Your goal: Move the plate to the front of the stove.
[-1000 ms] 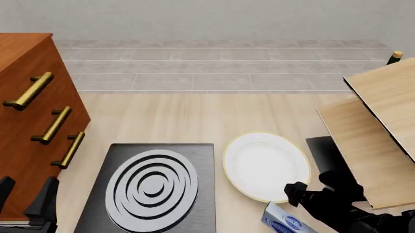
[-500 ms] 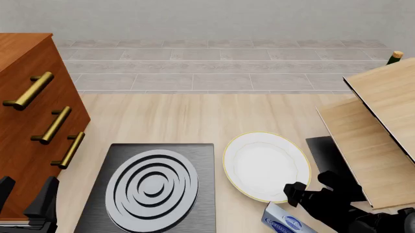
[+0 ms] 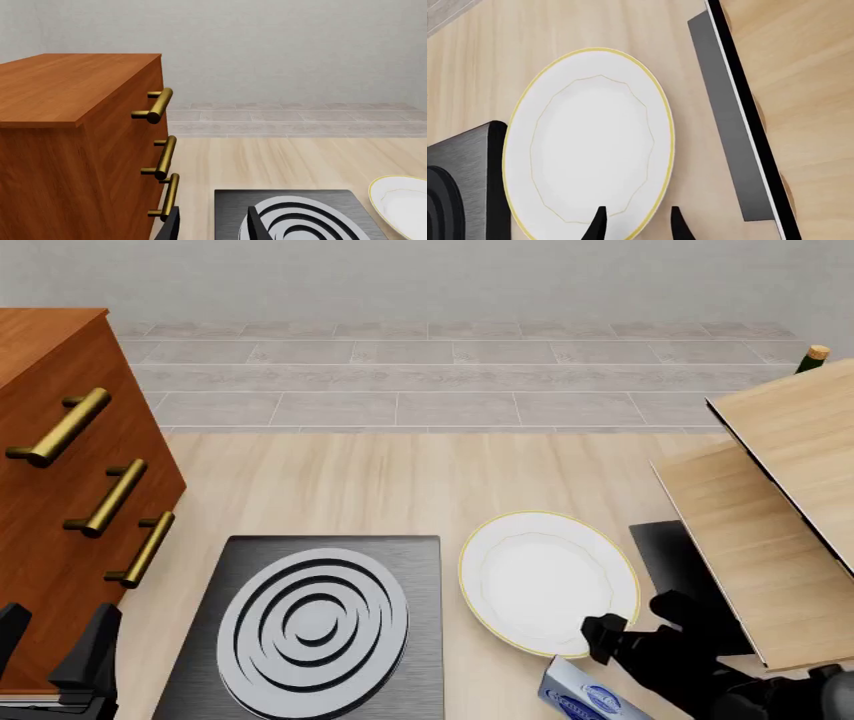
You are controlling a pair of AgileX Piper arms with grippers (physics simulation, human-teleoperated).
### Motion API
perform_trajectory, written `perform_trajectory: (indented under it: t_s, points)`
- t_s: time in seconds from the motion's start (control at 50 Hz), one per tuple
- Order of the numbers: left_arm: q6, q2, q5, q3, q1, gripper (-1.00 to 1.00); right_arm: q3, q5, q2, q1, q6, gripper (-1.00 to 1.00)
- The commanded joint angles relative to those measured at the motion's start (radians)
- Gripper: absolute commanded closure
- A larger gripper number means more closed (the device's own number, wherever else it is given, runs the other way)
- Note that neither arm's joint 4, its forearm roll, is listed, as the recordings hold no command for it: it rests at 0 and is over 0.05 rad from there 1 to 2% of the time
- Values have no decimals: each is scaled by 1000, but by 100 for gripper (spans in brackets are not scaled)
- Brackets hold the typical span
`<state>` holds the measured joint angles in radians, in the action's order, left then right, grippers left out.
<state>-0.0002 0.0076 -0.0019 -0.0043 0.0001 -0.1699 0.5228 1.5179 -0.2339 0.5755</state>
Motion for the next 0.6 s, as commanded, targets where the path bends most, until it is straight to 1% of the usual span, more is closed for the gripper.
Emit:
perform_trajectory:
  t_s: [0.02,0.2,0.4,0.42,0.6]
  points:
    - [0,0,0,0,0,-100,-7,15,48,-8,52,-100]
    - [0,0,0,0,0,-100,-5,42,76,-9,56,-100]
    - [0,0,0,0,0,-100,-3,46,75,-7,56,-100]
    - [0,0,0,0,0,-100,-3,43,73,-6,56,100]
    - [0,0,0,0,0,-100,-4,20,46,-1,49,100]
